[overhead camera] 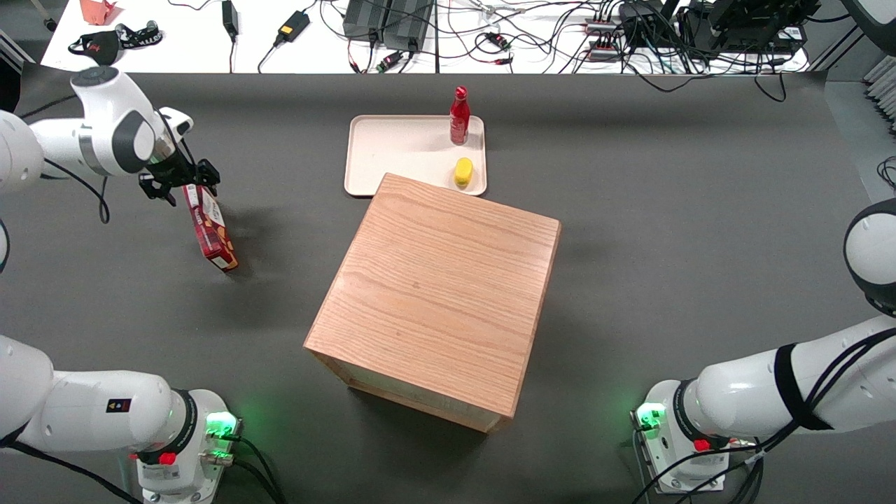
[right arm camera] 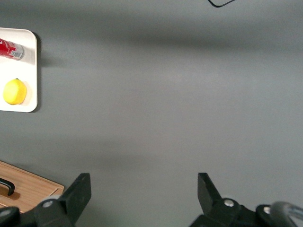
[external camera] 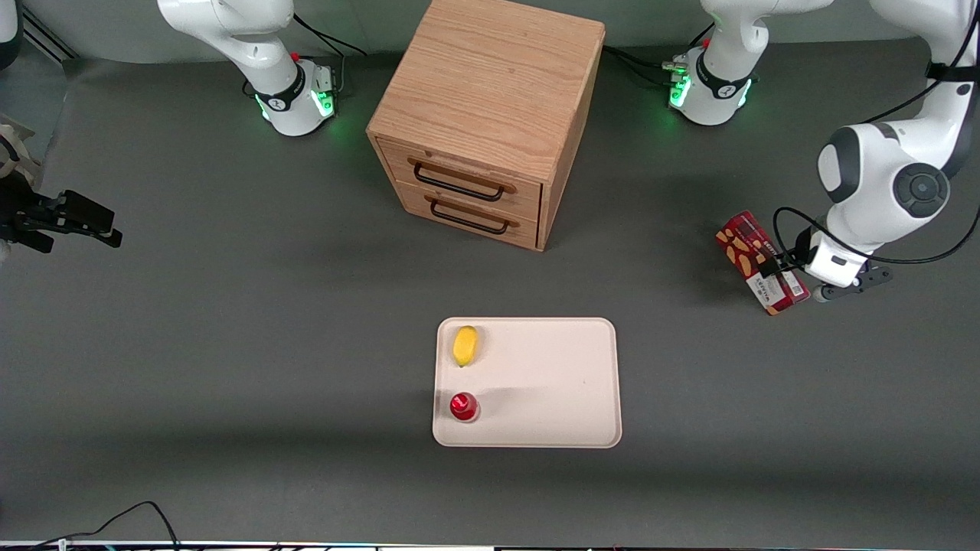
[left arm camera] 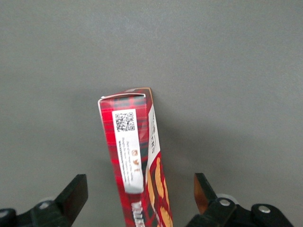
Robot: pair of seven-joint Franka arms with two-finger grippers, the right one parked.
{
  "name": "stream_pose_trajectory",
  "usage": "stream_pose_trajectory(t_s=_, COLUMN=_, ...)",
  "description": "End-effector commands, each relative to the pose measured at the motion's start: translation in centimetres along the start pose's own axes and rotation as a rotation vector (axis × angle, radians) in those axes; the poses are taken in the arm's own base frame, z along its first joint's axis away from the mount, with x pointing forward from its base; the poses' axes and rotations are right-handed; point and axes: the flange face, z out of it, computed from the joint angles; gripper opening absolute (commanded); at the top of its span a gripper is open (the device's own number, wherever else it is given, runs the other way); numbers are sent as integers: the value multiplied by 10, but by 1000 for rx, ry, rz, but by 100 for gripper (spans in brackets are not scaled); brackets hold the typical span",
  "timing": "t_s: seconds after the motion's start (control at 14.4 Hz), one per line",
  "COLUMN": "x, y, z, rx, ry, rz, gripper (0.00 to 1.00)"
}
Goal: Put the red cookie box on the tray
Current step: 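Close the left gripper on the end of the cookie box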
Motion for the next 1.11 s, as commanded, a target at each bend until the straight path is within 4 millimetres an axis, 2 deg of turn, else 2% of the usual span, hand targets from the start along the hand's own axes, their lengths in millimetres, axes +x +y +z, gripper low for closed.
stream_pose_trajectory(t_s=0.0, x=0, y=2, z=24, rx=-11, ry=30, rz=-17, gripper=100)
stream_pose_trajectory(t_s=0.07, x=0, y=3, z=32, rx=-12, ry=38, rz=-15, gripper=100)
stream_pose_trajectory(t_s=0.14, x=1, y=3, z=38, rx=-13, ry=41, rz=-15, gripper=89)
stream_pose_trajectory(t_s=0.21, x=-1, y=5, z=42, rx=-11, ry=35, rz=-11, gripper=67)
stream_pose_trajectory(t_s=0.35, x=-2, y=5, z=43, rx=-11, ry=37, rz=-9, gripper=13)
stream_pose_trajectory(t_s=0.42, x=-2, y=5, z=43, rx=-11, ry=35, rz=-9, gripper=0)
stream_pose_trajectory(t_s=1.04, x=-4, y=7, z=36, rx=-10, ry=31, rz=-6, gripper=0)
